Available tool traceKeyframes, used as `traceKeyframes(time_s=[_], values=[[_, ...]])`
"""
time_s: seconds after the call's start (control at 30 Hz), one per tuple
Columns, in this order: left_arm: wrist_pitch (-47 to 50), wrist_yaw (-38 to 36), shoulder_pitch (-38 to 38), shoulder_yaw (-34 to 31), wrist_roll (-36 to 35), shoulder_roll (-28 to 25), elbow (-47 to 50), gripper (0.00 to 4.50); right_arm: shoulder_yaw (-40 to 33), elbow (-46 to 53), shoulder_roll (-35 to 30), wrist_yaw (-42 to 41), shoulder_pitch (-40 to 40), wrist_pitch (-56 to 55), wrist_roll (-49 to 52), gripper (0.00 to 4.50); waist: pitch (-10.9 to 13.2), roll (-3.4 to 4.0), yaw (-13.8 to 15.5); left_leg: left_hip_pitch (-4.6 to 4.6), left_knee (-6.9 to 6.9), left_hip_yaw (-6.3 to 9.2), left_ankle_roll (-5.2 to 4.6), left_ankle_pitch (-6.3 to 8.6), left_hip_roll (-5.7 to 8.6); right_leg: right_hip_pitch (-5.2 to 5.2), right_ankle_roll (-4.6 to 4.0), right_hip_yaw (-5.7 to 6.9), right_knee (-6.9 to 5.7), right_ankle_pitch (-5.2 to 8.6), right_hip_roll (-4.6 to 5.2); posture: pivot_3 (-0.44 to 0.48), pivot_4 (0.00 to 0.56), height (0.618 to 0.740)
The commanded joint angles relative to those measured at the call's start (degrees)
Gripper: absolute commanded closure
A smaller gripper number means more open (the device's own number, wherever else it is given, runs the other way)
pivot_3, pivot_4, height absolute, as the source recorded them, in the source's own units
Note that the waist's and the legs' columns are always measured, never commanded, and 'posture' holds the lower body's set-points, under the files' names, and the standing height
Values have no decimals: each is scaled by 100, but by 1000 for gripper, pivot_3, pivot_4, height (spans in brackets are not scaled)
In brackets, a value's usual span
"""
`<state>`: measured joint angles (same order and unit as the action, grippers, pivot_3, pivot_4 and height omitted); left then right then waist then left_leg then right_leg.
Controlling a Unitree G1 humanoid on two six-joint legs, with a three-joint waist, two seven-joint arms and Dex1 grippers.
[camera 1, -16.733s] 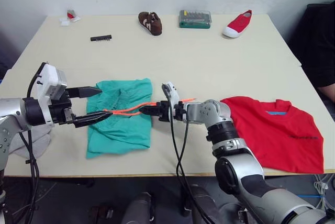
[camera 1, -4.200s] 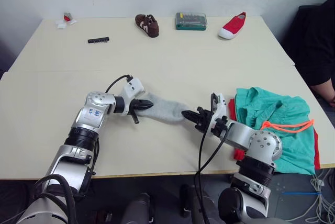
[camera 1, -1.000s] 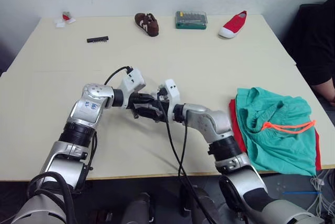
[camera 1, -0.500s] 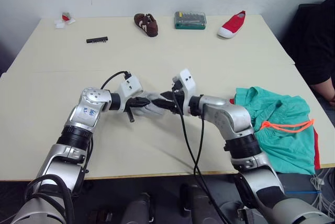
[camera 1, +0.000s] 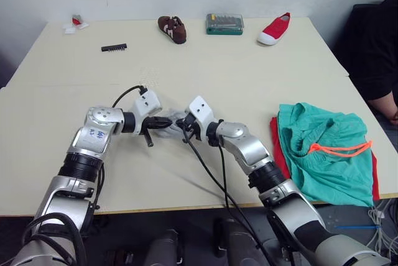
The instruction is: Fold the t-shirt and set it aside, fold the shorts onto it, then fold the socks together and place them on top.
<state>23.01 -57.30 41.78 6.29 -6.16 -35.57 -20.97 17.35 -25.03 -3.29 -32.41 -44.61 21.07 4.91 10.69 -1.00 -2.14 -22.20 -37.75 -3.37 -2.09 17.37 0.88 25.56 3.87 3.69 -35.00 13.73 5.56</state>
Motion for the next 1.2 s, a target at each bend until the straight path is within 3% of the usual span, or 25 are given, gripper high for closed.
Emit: traceKeyframes(time_s=[0.03, 0.17, 0.4, 0.67, 0.8, 1.0, 1.2], values=[[443, 70, 398, -508, -432, -26, 225, 4500, 24, -255, 24, 19, 58, 24, -182, 4486, 0, 0, 11, 0, 0, 2, -1, -1, 0, 0, 0, 0, 0, 0, 0, 0, 150, 740], [656, 256, 811, -570, -617, 360, 276, 4500, 99, -154, 27, -141, 125, -20, -227, 4486, 0, -1, 41, 1, -3, 5, -1, -2, 0, -4, 0, 4, -2, 0, 1, 0, 150, 740], [248, 321, 759, 129, -131, 801, 49, 4500, 124, -85, 71, -190, 150, -35, -316, 4486, -1, -1, 5, 0, -3, -6, 25, -12, 0, -5, 1, 0, -1, 0, -8, 0, 150, 740], [-266, 305, 446, 522, 353, 669, -244, 4500, 408, 371, -60, -396, 333, -409, -601, 4486, -1, -1, 15, 1, -3, -6, 23, -10, -2, -4, 1, -1, 1, 0, -7, 0, 150, 740], [-415, 196, 193, 468, 441, 367, -245, 4500, 491, 1213, -372, -646, 540, -509, -669, 4486, -1, -1, 20, 0, -2, -5, 27, -8, -3, -2, 0, -2, 3, 0, -9, 0, 150, 740], [-685, 249, -107, 530, 589, 137, -254, 4500, 21, 2494, -757, -1069, 768, 402, 13, 4486, -1, -1, 39, -3, -4, -6, 10, 2, -2, -2, 0, -2, 6, 0, -6, 0, 150, 740], [-974, 380, -154, 459, 656, 25, -562, 4500, -976, 2521, -937, -879, 709, 2332, 867, 4325, -1, -1, 49, 5, -7, -1, -1, 5, -3, -4, -3, 0, 13, 2, -2, 0, 150, 740]])
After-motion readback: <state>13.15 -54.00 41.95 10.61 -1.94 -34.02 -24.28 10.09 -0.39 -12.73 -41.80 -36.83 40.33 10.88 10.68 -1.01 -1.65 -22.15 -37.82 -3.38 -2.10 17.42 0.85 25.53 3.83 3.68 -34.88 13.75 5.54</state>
